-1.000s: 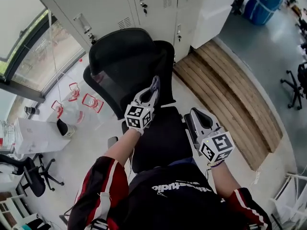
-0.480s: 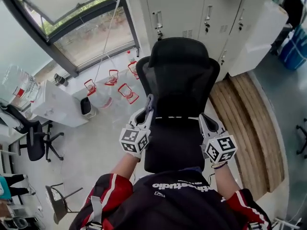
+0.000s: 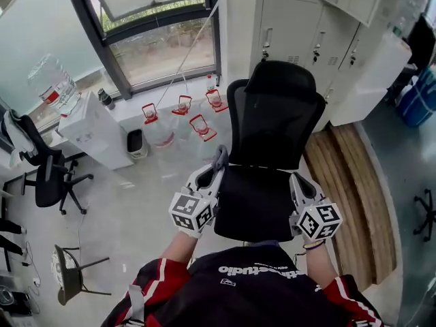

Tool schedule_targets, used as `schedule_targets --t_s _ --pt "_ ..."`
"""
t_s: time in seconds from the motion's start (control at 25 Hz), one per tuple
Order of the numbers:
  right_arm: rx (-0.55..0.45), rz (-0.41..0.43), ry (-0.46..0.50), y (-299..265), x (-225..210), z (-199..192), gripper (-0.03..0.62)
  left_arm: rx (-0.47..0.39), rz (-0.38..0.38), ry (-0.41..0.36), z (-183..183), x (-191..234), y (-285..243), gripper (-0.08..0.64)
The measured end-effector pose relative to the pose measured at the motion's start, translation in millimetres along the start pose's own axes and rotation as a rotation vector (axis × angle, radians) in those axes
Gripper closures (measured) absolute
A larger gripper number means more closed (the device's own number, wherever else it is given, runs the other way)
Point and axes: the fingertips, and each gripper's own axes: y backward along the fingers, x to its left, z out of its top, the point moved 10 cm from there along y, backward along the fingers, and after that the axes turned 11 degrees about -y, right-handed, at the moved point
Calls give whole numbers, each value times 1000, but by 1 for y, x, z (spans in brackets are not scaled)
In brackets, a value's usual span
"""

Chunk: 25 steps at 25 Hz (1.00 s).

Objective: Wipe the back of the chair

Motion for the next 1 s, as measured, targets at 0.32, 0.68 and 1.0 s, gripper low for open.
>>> schedule_targets --t_s 0.32,0.68,1.0 --pt "-13 -70 27 107 68 -38 578 -53 -56 58 -6 -43 104 503" --pt "-6 1 38 189 97 -64 578 -62 -34 84 -9 -116 183 503" --pt "-33 24 43 313 77 -95 578 -63 -7 92 -19 -235 230 503"
